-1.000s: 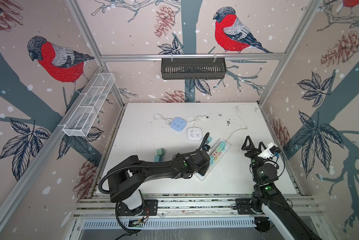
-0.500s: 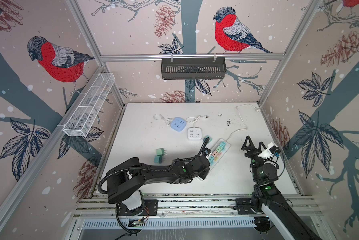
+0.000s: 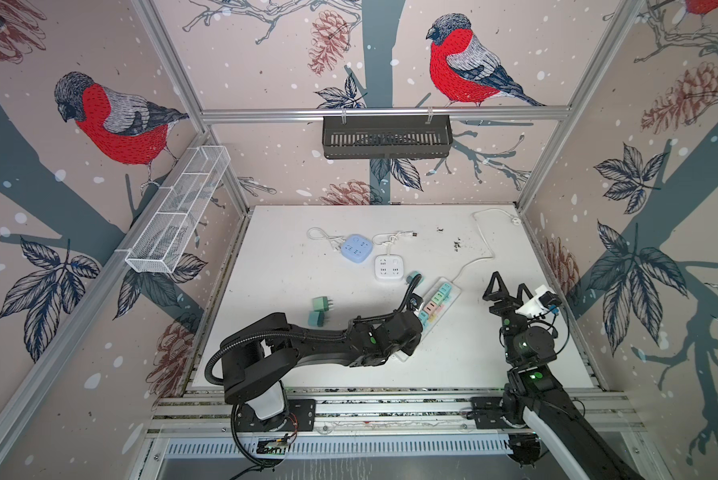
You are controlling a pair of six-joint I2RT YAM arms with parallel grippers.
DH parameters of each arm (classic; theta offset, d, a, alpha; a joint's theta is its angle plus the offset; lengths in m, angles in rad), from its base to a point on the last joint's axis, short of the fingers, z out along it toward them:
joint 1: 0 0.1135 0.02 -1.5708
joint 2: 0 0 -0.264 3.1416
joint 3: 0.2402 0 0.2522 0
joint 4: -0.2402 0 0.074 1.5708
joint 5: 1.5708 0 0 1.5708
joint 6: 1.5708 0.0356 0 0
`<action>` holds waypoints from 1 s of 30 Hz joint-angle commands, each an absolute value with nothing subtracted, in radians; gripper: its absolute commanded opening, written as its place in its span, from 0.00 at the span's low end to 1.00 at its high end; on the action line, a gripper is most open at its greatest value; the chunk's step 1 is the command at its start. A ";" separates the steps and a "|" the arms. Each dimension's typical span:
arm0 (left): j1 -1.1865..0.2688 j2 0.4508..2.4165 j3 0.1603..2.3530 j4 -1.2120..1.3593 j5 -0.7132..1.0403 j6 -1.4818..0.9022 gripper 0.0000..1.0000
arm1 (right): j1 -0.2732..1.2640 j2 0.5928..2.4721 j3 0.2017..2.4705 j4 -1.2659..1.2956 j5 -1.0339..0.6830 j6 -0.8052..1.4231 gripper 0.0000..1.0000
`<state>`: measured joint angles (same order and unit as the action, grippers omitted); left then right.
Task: Insert the plug
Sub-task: 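Lower the green adapter into the socket beyond the teal adapter with the left gripper, then open the left gripper and raise it off the plugged green adapter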
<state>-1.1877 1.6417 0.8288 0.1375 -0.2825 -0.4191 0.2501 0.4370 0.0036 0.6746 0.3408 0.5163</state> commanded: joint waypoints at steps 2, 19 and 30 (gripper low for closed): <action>-1.189 1.646 0.838 0.158 -0.269 -0.426 0.00 | 0.252 0.437 -0.126 0.706 0.330 0.503 1.00; -1.189 1.751 0.911 0.044 -0.313 -0.451 0.00 | 0.252 0.435 -0.127 0.705 0.330 0.503 1.00; -1.189 1.760 0.888 0.075 -0.296 -0.457 0.00 | 0.252 0.435 -0.126 0.706 0.331 0.503 1.00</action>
